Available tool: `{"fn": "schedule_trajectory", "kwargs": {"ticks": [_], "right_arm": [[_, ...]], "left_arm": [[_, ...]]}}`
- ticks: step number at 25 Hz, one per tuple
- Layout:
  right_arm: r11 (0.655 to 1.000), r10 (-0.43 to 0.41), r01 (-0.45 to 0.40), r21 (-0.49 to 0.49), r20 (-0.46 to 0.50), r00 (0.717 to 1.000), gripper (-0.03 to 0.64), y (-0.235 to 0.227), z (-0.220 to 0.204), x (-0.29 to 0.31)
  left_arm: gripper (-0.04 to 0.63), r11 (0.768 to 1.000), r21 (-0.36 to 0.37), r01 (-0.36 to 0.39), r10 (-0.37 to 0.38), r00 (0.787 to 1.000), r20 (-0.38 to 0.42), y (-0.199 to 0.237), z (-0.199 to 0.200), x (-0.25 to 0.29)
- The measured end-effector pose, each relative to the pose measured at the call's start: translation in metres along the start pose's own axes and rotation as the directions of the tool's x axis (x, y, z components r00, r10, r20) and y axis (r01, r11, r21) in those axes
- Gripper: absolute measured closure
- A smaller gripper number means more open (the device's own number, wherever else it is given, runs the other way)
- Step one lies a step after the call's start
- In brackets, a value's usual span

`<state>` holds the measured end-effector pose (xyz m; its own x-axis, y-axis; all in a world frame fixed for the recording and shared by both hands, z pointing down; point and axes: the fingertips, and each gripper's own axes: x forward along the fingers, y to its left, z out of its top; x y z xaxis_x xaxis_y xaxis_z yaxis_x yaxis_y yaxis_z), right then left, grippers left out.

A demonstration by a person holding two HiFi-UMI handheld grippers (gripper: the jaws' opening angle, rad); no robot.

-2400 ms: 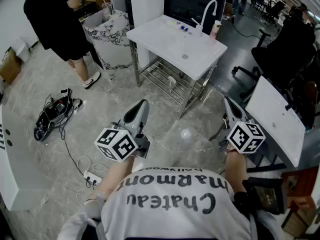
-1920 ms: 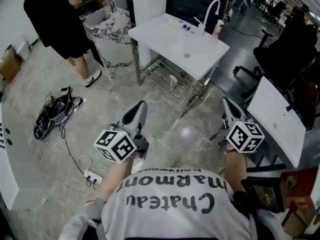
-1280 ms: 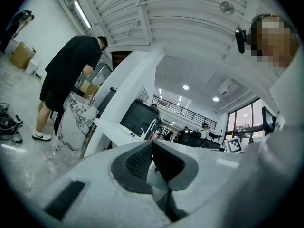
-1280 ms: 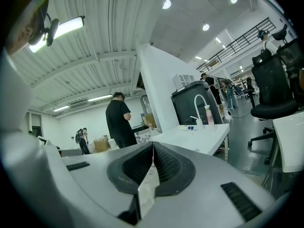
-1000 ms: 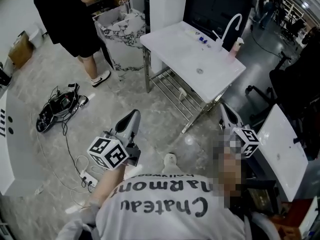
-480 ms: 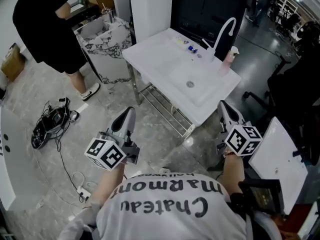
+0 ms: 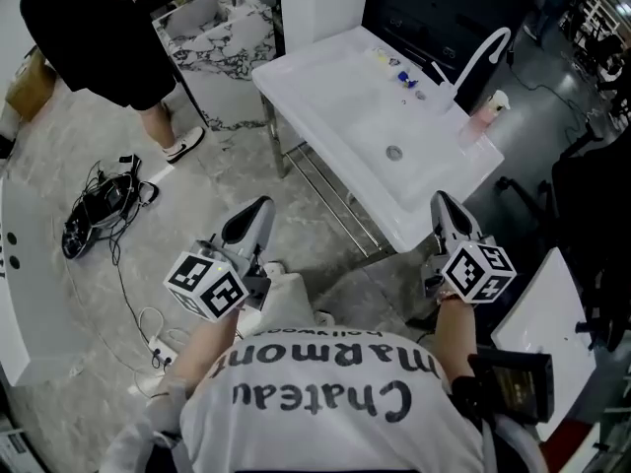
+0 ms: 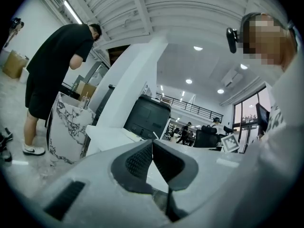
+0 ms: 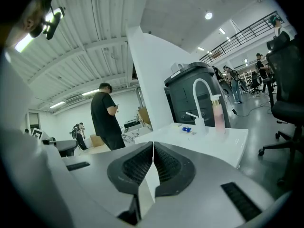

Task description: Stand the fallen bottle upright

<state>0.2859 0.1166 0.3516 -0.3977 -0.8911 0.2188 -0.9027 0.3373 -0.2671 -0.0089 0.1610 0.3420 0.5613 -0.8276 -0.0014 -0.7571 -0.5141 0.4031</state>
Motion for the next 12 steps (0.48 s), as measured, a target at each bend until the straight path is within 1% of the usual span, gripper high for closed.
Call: {"fn": "schedule_trajectory", "kwargs": {"ticks": [2,4,8,9,12], "right_arm": [[1.000,-0.018,0.018,0.018,-0.012,1.000,0.601,-0.005,-0.006,0.010],[0.998,-0.037,0.037,0.052,-0.004,0.999,0.601,-0.010,-0.005,0.021],[0.994,-0.074,0.073,0.077,0.009,0.997,0.601,-0.008,0.004,0.053],[0.994,-0.086,0.085,0.074,0.014,0.996,0.601,-0.006,0.007,0.062],[0.989,-0.133,0.129,0.068,0.057,0.989,0.601,-0.002,0.025,0.090]], "left_arm": [[0.581,1.000,0.011,0.004,-0.004,1.000,-0.019,0.011,0.000,0.011],[0.581,1.000,0.018,0.010,-0.010,0.999,-0.037,0.025,0.002,0.024],[0.581,0.998,-0.043,0.040,-0.041,0.999,-0.035,0.062,0.015,0.055],[0.581,0.998,-0.045,0.053,-0.055,0.998,-0.037,0.072,0.022,0.063],[0.581,0.995,-0.005,0.099,-0.099,0.995,-0.031,0.100,0.048,0.088]]}}
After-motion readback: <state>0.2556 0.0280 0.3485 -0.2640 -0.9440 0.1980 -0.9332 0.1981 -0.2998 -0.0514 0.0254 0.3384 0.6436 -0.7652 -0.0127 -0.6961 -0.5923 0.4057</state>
